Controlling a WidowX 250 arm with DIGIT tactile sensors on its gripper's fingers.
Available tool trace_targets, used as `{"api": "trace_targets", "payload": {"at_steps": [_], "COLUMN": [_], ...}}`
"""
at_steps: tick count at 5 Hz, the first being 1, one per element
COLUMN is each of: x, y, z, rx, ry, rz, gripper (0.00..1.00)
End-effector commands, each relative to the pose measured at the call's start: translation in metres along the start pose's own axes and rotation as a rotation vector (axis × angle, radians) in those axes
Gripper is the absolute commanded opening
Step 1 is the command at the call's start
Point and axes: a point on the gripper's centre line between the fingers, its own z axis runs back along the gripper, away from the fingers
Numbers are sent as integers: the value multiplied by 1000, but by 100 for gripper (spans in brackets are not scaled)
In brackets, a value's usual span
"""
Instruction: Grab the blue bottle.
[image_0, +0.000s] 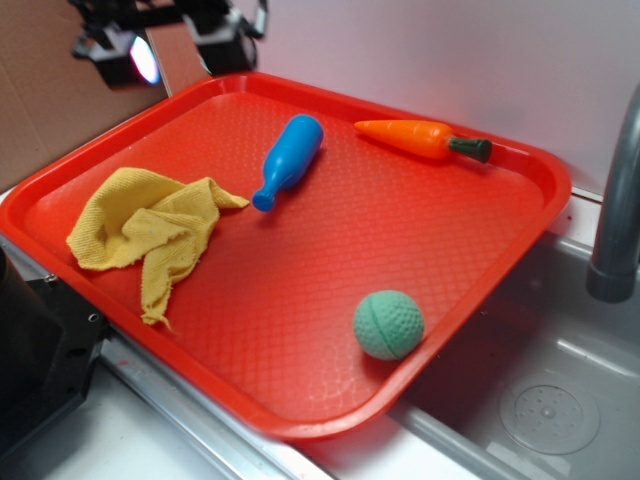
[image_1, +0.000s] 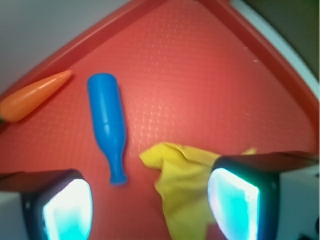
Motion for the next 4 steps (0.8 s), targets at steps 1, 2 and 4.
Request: {"api": "trace_targets", "payload": {"at_steps": [1, 2, 4], "x": [23, 29, 36], "y": [-21, -29, -39], "z": [-48, -67, -87], "rx": [41, 16, -22], "ry": [-50, -34, 28], "rz": [51, 13, -24], "gripper": [100, 100, 100]}}
